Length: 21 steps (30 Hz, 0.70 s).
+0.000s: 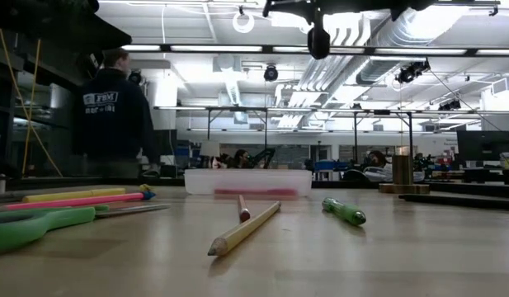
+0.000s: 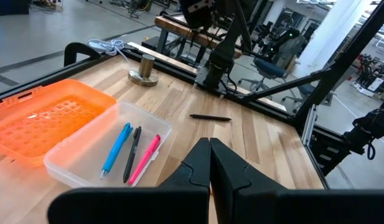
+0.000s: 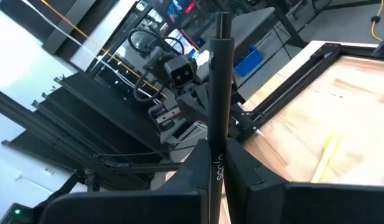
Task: Pick & place school supplies into a supply box
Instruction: Put the black pen into the transparent supply box
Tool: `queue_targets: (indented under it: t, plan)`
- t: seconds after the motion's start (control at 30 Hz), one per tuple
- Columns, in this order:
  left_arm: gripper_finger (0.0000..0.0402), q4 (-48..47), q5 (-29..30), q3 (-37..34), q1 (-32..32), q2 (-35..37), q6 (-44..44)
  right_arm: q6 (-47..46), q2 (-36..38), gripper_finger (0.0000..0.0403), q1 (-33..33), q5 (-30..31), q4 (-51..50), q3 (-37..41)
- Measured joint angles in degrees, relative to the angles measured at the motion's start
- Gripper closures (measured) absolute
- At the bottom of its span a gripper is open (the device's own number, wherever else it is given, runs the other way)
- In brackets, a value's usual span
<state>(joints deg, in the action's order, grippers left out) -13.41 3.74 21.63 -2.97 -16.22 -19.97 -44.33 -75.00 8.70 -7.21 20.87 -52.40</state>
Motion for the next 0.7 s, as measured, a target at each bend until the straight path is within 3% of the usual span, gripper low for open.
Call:
queue_targets:
  t: [0.37,0.7]
  plan:
    - [0.0369,0.0,-0.2,0.0,0.0,0.0,0.0,6.4,-6.2,0.0397,0.7,-2.8,-8.7,-10.4]
    - [0.0369,0.0,-0.2,0.0,0.0,0.0,0.0,10.6,-6.6,0.0399,0.7,1.0,-14.5,-11.0]
